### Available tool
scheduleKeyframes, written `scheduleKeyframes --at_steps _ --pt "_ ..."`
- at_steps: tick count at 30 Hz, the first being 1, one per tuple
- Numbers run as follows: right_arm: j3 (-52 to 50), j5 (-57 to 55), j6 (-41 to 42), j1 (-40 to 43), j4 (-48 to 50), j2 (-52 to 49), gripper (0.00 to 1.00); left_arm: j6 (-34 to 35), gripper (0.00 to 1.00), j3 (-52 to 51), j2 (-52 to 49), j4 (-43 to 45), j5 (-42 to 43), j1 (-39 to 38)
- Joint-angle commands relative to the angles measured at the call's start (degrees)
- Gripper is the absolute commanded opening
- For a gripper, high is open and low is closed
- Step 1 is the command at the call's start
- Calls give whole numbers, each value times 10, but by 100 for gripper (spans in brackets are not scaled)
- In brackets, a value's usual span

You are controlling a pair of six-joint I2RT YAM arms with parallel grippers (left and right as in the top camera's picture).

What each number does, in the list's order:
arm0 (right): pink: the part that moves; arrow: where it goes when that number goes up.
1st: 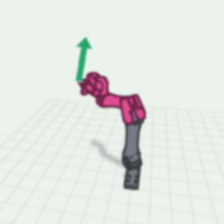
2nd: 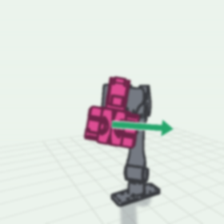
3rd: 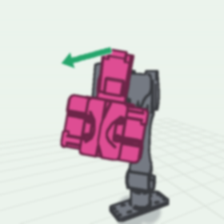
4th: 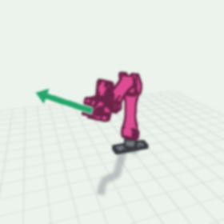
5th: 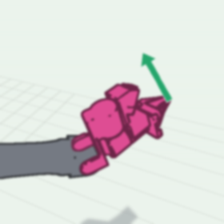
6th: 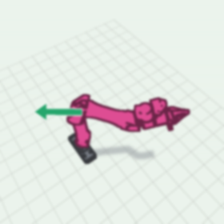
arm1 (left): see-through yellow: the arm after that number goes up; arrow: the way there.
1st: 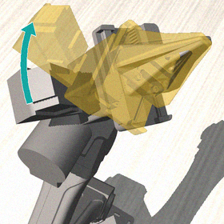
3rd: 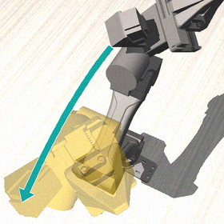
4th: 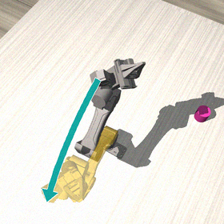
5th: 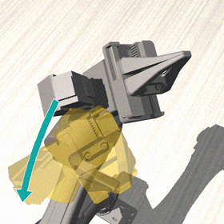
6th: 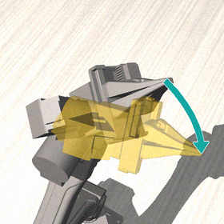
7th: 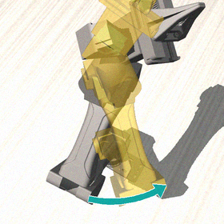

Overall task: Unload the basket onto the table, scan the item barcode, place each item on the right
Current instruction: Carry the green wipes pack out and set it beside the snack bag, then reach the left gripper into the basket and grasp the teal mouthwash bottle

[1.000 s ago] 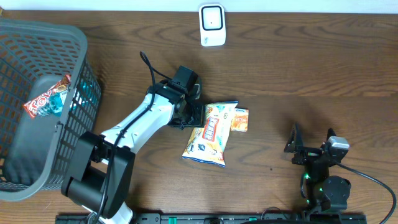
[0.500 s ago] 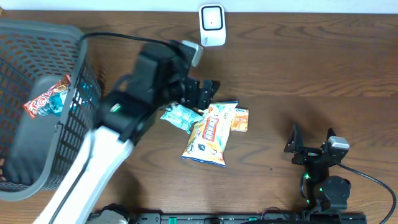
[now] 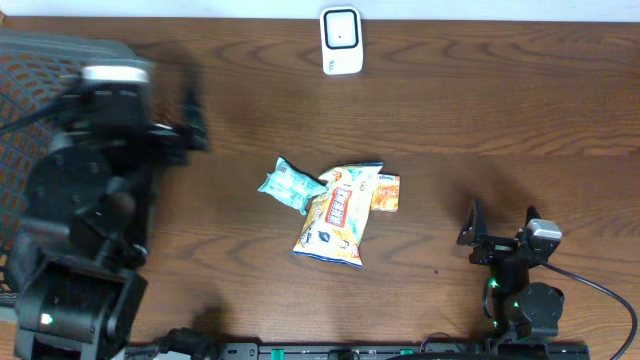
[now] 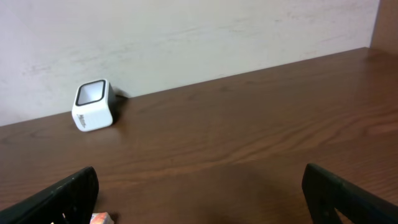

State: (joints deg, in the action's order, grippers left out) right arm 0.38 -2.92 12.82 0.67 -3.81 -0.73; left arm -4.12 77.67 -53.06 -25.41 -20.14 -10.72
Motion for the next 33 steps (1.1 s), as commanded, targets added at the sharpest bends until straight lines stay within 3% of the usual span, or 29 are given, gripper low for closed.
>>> scheduleKeyframes --at_steps 1,4,7,9,18,24,33 --pt "-1 0 4 -3 -2 0 99 114 98 7 -13 -17 -192 91" --pt "-1 0 4 -3 -2 0 99 282 98 6 -31 -81 -196 188" --pt "-1 0 4 -3 -2 0 99 504 98 6 -58 -177 -189 288" --pt "-1 0 4 -3 -2 0 99 565 98 5 -77 -205 -158 333" --pt "-1 0 4 -3 -2 0 99 562 98 5 -208 -206 -20 436" --pt "-1 0 4 -3 -2 0 99 457 98 6 -315 -180 239 454" --pt "-1 0 4 -3 -2 0 99 585 98 6 -446 -173 257 454"
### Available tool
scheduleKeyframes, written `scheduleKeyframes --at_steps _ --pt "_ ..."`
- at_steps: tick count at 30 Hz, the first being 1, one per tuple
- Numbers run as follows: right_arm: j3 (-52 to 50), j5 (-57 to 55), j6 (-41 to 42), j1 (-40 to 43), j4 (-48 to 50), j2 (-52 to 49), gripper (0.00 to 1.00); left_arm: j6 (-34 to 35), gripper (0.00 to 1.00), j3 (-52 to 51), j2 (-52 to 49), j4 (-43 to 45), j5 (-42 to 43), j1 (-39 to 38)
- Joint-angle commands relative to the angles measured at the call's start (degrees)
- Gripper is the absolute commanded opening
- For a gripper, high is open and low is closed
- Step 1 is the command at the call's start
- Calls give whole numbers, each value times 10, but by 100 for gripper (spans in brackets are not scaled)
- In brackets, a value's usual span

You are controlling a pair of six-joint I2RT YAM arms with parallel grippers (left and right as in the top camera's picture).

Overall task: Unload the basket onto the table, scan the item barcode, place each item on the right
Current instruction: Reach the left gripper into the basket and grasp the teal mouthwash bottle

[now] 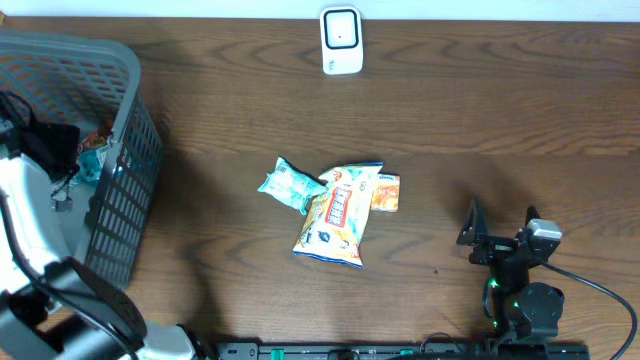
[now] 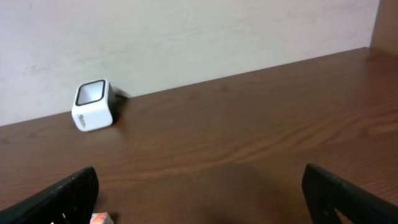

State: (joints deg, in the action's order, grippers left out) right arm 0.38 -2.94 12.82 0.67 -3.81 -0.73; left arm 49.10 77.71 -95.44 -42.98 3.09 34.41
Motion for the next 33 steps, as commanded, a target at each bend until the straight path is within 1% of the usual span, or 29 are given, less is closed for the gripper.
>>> scheduleKeyframes --at_steps 1,5,7,17,21,30,33 --pt "-1 1 4 -3 -2 0 99 75 98 5 -33 8 25 2" --pt "-1 1 4 -3 -2 0 99 157 98 5 -64 24 25 1" --pt "-1 1 4 -3 -2 0 99 177 98 5 -74 33 25 0" --pt "-1 1 4 -3 -2 0 99 190 98 5 -89 95 23 -3" --pt "-1 1 4 -3 -2 0 99 209 98 5 -99 109 23 -3" --pt "-1 1 4 -3 -2 0 99 216 98 5 -153 99 26 -3" --pt "-1 1 4 -3 -2 0 99 231 98 5 -175 101 34 -3"
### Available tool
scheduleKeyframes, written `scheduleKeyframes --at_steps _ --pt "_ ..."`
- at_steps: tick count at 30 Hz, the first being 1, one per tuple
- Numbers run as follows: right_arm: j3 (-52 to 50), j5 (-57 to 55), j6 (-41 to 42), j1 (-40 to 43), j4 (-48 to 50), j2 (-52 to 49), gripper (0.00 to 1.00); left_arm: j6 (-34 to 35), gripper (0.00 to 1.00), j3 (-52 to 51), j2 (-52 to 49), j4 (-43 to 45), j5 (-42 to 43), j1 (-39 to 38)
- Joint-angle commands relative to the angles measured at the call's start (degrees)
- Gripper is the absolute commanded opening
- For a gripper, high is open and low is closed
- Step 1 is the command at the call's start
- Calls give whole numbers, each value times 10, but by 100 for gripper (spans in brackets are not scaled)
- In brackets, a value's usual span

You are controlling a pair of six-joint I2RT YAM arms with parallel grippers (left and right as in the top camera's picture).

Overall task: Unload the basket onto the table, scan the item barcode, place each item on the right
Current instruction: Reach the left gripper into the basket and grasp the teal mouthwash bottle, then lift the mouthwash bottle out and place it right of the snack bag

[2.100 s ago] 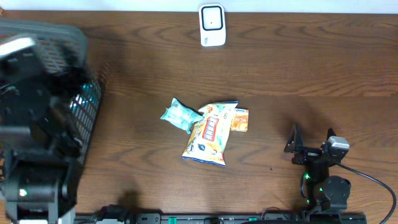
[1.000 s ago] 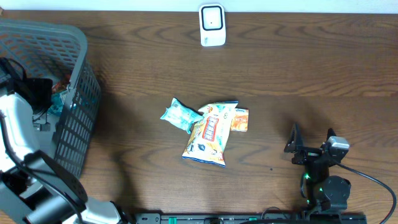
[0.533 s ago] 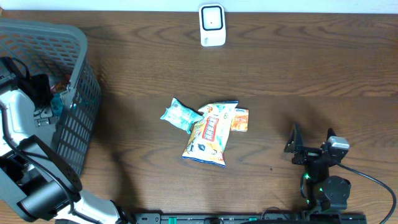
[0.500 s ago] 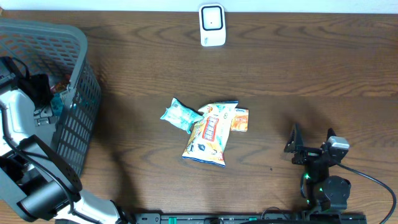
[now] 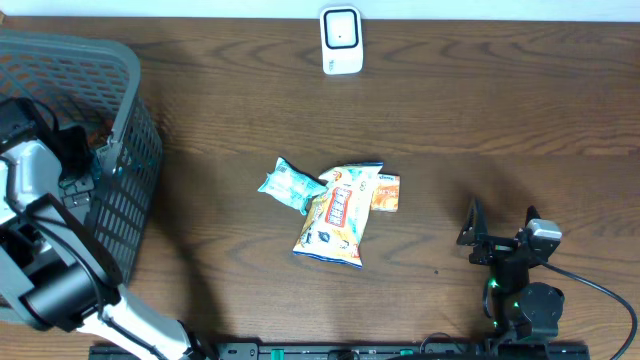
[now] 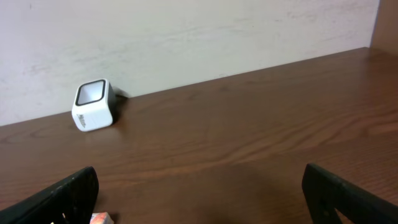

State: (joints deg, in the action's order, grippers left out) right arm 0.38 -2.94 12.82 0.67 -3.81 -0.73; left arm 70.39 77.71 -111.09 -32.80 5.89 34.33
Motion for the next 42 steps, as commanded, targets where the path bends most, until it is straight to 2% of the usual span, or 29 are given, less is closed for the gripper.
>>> scheduleKeyframes --at_steps 1,5,8,10,13,15,21,28,34,42 --pt "-1 1 4 -3 -2 0 99 19 98 5 -26 3 10 -2" --pt "-1 1 4 -3 -2 0 99 10 98 5 -50 8 33 -2" --pt "-1 1 4 -3 -2 0 99 -44 98 5 -57 4 41 -2" --pt "-1 1 4 -3 -2 0 99 -83 87 5 -57 -8 42 -2" --pt "-1 1 4 -3 -2 0 99 -124 58 5 -56 -25 42 -2" --pt "-1 1 4 -3 -2 0 99 -128 51 5 -56 -43 42 -1" --pt "-1 1 4 -3 -2 0 99 -134 50 5 -46 -84 42 1" --pt "-1 1 4 -3 -2 0 99 -186 48 5 10 -109 39 14" --pt "-1 1 4 -3 -2 0 99 -230 48 5 140 -113 40 33" --pt "-1 1 4 -3 -2 0 99 -229 48 5 302 -98 40 39"
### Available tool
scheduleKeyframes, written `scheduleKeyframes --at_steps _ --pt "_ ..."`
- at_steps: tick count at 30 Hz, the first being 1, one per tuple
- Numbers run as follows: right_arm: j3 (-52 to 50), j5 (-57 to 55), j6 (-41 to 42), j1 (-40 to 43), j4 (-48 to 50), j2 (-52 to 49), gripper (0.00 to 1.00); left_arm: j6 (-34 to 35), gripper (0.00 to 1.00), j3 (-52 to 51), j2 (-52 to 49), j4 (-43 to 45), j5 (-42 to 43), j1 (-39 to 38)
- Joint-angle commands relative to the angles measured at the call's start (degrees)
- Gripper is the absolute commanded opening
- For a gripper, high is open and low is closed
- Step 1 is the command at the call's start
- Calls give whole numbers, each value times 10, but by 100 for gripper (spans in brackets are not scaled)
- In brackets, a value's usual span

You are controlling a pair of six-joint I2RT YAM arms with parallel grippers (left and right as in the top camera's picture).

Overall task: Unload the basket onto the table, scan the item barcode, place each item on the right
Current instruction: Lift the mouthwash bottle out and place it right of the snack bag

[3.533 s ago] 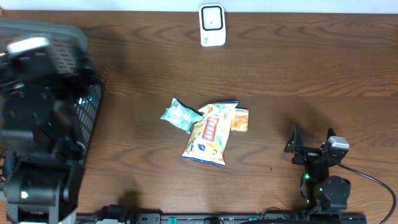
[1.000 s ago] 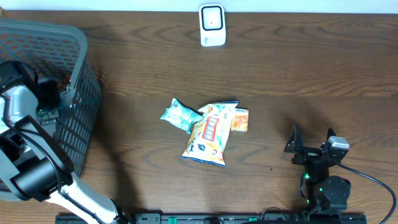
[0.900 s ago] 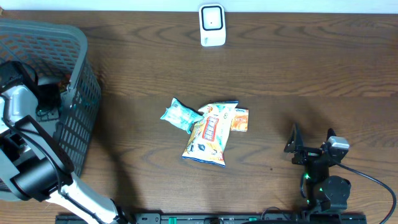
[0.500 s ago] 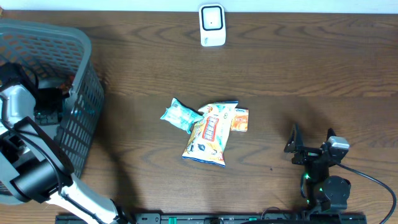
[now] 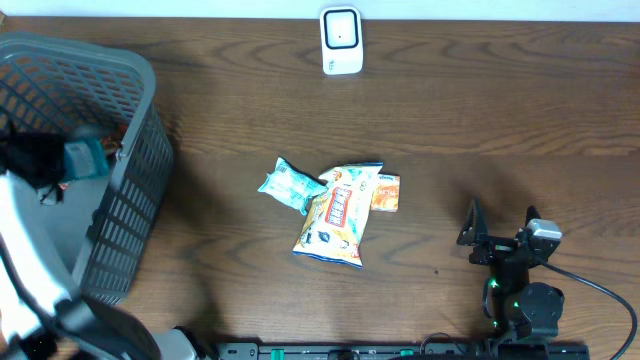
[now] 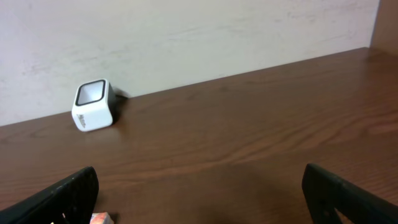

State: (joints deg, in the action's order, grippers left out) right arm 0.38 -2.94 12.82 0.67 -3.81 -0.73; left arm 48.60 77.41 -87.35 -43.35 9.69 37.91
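Observation:
The white barcode scanner (image 5: 341, 40) stands at the table's far edge, also seen as the scanner (image 6: 93, 104) in the right wrist view. My left gripper (image 5: 62, 160) is over the grey basket (image 5: 135, 210) at the far left, blurred, and looks shut on a teal packet (image 5: 88, 158). My right gripper (image 5: 478, 235) rests open at the near right; its black fingers (image 6: 71, 193) frame bare wood with nothing between them.
On the middle of the table lie another teal packet (image 5: 289, 186), a yellow-orange snack bag (image 5: 337, 215) and a small orange box (image 5: 386, 192), touching one another. A corner of the box (image 6: 99, 218) shows beside my right gripper's left finger.
My left gripper was low in the basket by its right wall; now it is further left and higher with a teal packet at its tips. The basket has shifted a little. The right arm is unmoved.
My left arm first loomed blurred above the basket. Then its gripper was down inside the basket beside a teal packet, then against the basket's right wall. Now it is over the basket with the teal packet. My right gripper stayed open at the near right throughout.

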Motion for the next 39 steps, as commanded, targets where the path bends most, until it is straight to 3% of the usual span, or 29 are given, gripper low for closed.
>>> scheduleKeyframes --at_steps 1,10,19,27,39 --pt "-1 1 4 -3 -2 0 99 -7 48 8 87 11 2 3" --pt "-1 1 4 -3 -2 0 99 14 48 14 224 57 13 3" --pt "-1 1 4 -3 -2 0 99 107 48 14 249 114 195 3" --pt "-1 1 4 -3 -2 0 99 128 48 14 290 132 306 -5" --pt "-1 1 4 -3 -2 0 99 100 48 14 284 126 315 -192"
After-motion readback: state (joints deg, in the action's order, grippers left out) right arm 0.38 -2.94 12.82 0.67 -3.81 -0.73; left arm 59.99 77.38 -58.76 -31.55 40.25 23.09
